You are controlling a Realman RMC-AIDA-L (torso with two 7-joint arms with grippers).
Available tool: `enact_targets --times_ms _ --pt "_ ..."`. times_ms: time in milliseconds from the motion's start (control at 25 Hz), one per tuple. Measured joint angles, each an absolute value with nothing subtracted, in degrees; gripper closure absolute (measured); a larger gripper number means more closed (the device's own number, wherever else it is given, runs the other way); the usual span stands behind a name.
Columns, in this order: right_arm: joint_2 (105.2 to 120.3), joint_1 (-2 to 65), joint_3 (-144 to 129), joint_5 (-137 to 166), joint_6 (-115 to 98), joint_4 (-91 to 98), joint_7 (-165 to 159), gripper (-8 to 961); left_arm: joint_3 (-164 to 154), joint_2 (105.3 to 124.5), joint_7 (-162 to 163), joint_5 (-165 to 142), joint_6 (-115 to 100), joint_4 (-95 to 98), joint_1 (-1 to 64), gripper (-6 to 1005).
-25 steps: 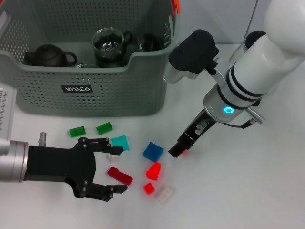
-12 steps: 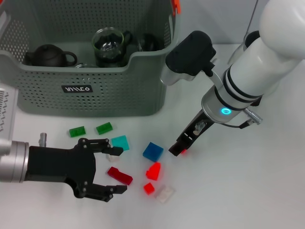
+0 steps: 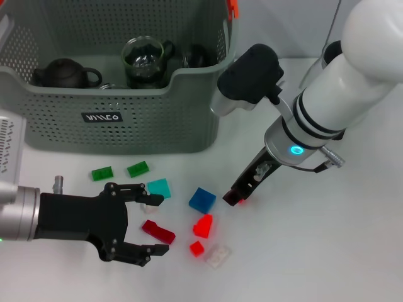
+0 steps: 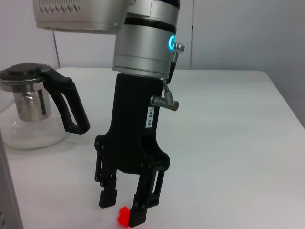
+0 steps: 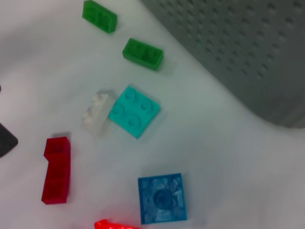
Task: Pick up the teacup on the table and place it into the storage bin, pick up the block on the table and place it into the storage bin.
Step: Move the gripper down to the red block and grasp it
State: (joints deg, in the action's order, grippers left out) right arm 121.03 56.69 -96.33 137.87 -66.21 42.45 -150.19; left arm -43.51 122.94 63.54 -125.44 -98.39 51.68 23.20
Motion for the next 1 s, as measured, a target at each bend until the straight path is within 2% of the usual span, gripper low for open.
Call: enact_targets --times_ms 1000 --pt "121.20 56.3 -99.6 137.2 -64.4 41.8 -151.3 379 -43.5 122.76 62.9 -125.5 -97.9 50.7 23.2 152"
